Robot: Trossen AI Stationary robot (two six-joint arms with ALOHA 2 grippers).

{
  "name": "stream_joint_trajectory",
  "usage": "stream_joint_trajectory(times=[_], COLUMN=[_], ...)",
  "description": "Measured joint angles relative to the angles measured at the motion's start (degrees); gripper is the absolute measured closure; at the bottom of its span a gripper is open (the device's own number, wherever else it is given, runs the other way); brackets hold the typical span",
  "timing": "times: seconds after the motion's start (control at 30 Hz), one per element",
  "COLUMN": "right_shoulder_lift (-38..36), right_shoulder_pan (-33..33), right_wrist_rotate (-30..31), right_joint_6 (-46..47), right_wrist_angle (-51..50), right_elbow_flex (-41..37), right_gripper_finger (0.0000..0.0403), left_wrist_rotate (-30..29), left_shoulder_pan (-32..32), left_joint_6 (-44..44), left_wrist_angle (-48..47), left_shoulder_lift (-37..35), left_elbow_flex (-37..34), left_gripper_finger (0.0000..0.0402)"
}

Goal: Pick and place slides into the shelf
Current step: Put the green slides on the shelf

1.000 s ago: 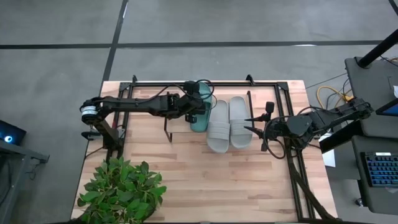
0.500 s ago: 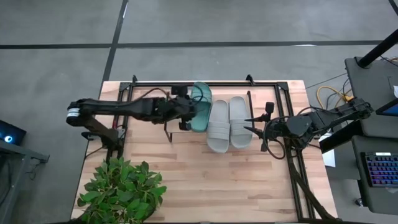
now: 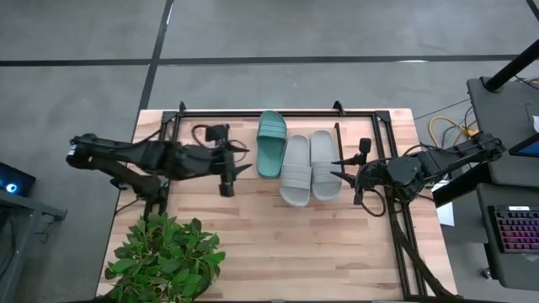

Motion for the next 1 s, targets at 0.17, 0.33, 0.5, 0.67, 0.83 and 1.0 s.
stream_joint_trajectory(times=[0.17, 0.33, 0.5, 0.67, 0.83, 1.0], right_shoulder_lift=[-0.02, 1.09, 6.02, 13.77, 22.19, 28.15], right_shoulder_pan=[0.98, 8.32, 19.84, 27.73, 29.12, 29.16], right_wrist_rotate=[-3.62, -14.39, 3.49, 12.24, 14.48, 20.7], right_joint_6=[-0.78, -4.3, -5.17, -6.75, -13.3, -13.4], right_wrist_angle=[5.07, 8.83, 9.45, 10.19, 19.95, 22.2], right_elbow_flex=[0.0, 0.02, 0.02, 0.02, 0.02, 0.46], right_gripper_finger=[0.0291, 0.0292, 0.0295, 0.0296, 0.0296, 0.028], left_wrist_rotate=[-0.98, -5.53, -8.48, -8.6, -11.21, -11.36], left_shoulder_pan=[-3.19, -4.65, -5.0, -5.0, -5.0, -4.98], left_joint_6=[-2.26, -3.61, -4.81, -4.86, -4.79, -4.84], left_wrist_angle=[-0.1, 0.32, 1.53, 3.5, 6.13, 7.67], left_shoulder_lift=[-4.85, -9.62, -14.32, -17.8, -20.05, -20.85], left_elbow_flex=[-3.98, -8.73, -12.71, -16.22, -19.94, -22.37], left_gripper_finger=[0.024, 0.024, 0.0239, 0.0239, 0.0239, 0.0239])
